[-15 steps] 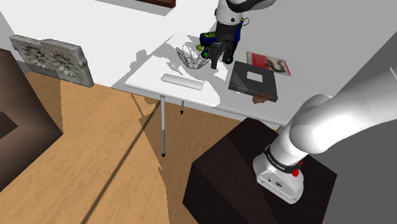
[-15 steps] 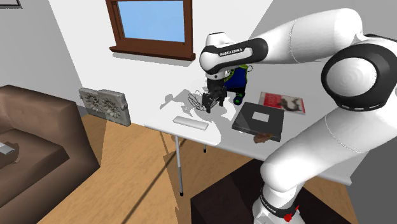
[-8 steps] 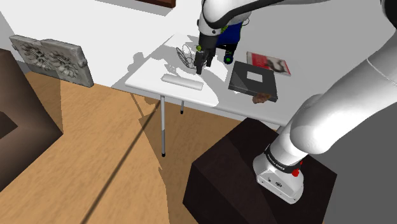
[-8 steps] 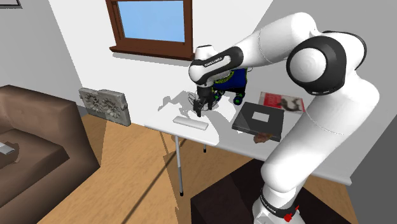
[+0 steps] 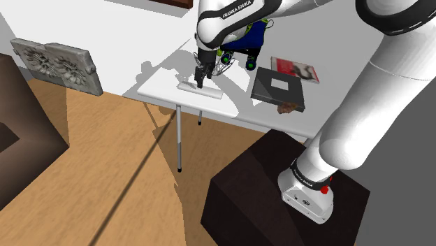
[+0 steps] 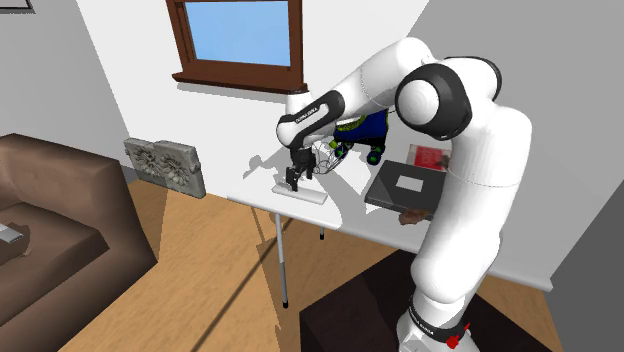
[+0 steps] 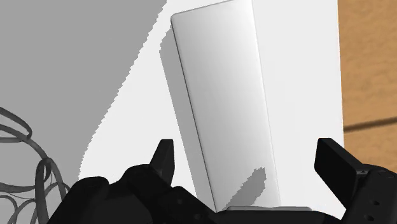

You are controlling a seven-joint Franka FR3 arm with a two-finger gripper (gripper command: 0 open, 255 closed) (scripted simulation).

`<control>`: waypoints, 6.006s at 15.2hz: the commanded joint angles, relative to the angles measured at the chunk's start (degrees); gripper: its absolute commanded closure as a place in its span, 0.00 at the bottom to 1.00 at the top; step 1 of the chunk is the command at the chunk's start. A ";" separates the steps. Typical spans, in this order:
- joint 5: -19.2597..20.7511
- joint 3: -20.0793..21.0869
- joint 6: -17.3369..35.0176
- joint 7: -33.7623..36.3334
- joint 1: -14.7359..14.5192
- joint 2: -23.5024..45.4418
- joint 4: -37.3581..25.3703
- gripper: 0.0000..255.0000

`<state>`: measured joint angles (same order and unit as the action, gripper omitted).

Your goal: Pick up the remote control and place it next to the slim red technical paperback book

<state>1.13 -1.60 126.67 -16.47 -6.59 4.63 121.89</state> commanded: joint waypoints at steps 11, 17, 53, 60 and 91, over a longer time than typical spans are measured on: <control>-0.01 0.07 6.24 -0.57 0.02 4.94 1.05 0.00; -0.01 0.07 6.23 -0.57 0.01 4.94 1.05 1.00; 1.87 -6.63 -3.40 -12.45 6.18 -15.51 11.55 1.00; 4.83 -12.28 -3.38 -20.68 10.83 -22.17 17.81 1.00; 7.28 -47.07 -3.95 -69.34 25.69 -14.16 6.28 1.00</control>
<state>9.98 -47.02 122.45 -83.17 19.25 -11.67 129.79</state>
